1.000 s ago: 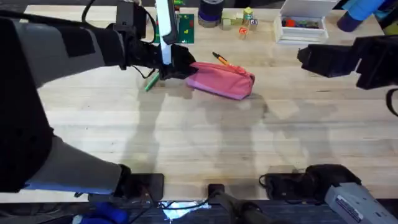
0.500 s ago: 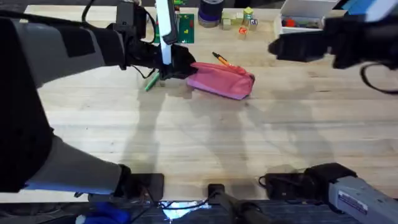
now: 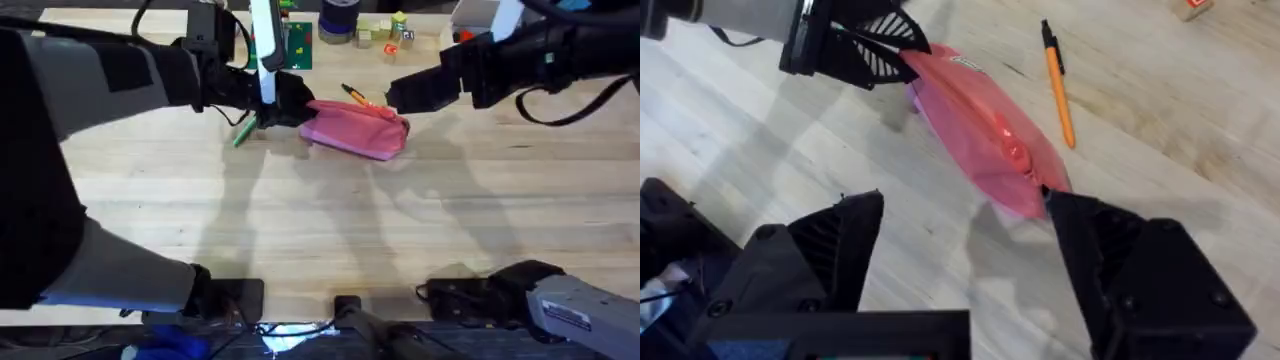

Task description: Unzip the bag, pick up the pens from the table one at a time and place them inside, then zip the bag closed.

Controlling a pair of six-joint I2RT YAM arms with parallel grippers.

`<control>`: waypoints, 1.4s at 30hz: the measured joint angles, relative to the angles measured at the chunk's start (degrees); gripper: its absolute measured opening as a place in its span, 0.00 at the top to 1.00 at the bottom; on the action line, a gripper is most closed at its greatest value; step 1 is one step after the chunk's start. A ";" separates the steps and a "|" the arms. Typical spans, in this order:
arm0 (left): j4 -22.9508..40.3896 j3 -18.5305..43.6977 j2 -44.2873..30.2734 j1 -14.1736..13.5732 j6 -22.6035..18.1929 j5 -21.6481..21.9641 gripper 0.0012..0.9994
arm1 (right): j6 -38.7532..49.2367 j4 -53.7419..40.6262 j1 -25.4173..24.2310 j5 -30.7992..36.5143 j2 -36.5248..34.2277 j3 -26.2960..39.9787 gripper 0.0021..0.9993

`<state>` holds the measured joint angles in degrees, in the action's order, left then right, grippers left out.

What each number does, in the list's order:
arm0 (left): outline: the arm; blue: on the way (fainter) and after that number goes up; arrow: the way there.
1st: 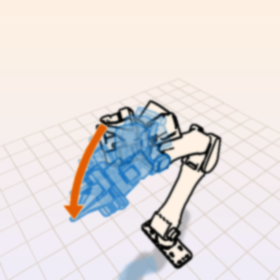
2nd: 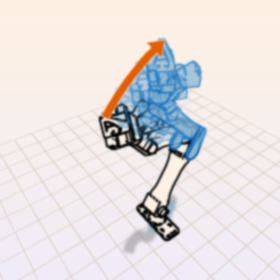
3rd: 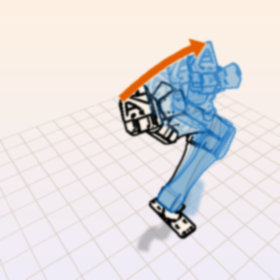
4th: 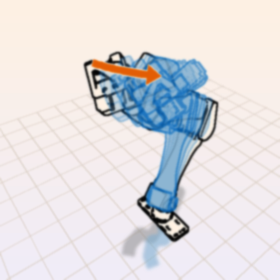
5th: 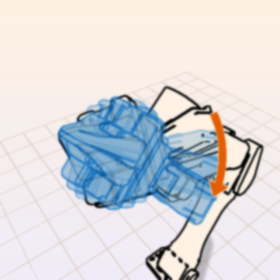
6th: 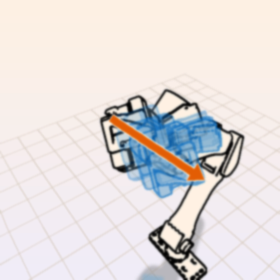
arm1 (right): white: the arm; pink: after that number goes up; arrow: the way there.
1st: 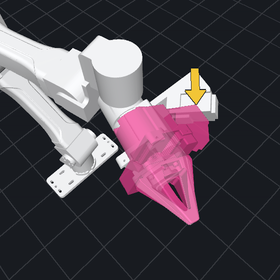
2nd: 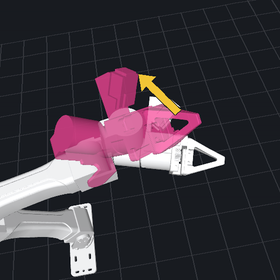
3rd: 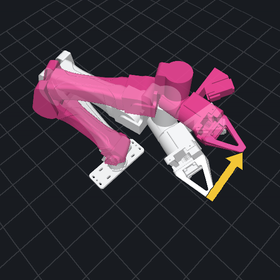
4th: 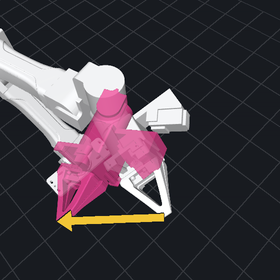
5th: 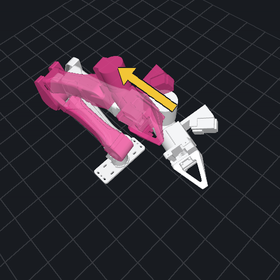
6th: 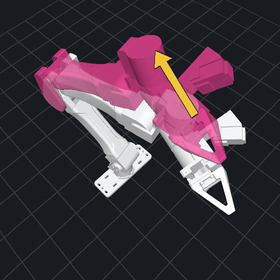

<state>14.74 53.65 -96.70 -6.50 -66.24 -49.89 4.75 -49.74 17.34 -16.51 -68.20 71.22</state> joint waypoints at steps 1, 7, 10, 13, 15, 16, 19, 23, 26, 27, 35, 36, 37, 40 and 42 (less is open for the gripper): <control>0.00 0.00 0.00 -0.02 0.00 0.00 0.96 | 0.02 -0.04 0.00 0.02 0.00 0.00 0.00; 0.00 0.00 0.00 0.00 0.00 0.00 0.96 | 0.00 -1.38 0.00 0.17 0.00 0.00 0.00; -0.01 0.00 0.00 0.00 0.00 0.02 0.96 | 0.00 -1.40 0.00 0.19 0.00 0.00 0.00; -0.01 0.00 0.00 0.00 0.00 0.01 0.96 | 0.00 -1.40 0.00 0.19 0.00 0.00 0.00; 0.00 0.00 0.00 0.00 0.00 0.02 0.96 | 0.00 -1.40 0.00 0.19 0.00 0.00 0.00; -0.01 0.00 0.00 -0.01 0.00 0.00 0.96 | 0.00 -1.39 0.00 0.19 -0.01 0.00 0.00; 0.00 0.00 0.00 0.00 -0.02 0.01 0.96 | 0.02 -1.33 0.00 0.19 -0.03 0.00 0.00; 0.00 0.00 0.00 0.00 0.00 0.01 0.96 | 0.59 -1.31 0.00 0.19 -0.88 0.01 0.00; 0.00 0.00 0.00 0.00 0.00 0.01 0.96 | 1.69 -1.27 0.00 0.21 -2.93 0.07 0.00; -0.01 0.00 0.00 0.00 0.00 0.00 0.96 | 1.82 -1.09 0.00 0.19 -3.68 0.07 0.00; -0.02 0.00 0.00 0.00 0.00 0.02 0.96 | 2.80 3.92 0.00 0.22 -10.57 0.07 0.00; -0.01 0.00 0.00 -0.01 0.00 0.01 0.96 | 2.82 4.52 0.00 0.22 -11.41 0.09 0.00; 0.00 0.00 0.00 0.00 0.00 0.00 0.96 | 2.84 4.96 0.00 0.22 -12.25 0.09 0.00; -0.02 0.00 0.00 0.00 0.00 0.02 0.96 | 3.02 6.20 0.00 0.22 -14.95 0.09 0.00; -0.01 0.00 0.00 -0.01 0.00 0.01 0.96 | 3.02 6.37 0.00 0.22 -16.77 0.09 0.00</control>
<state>14.73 53.65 -96.71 -6.51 -66.24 -49.88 7.77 -43.37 17.34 -16.29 -84.97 71.31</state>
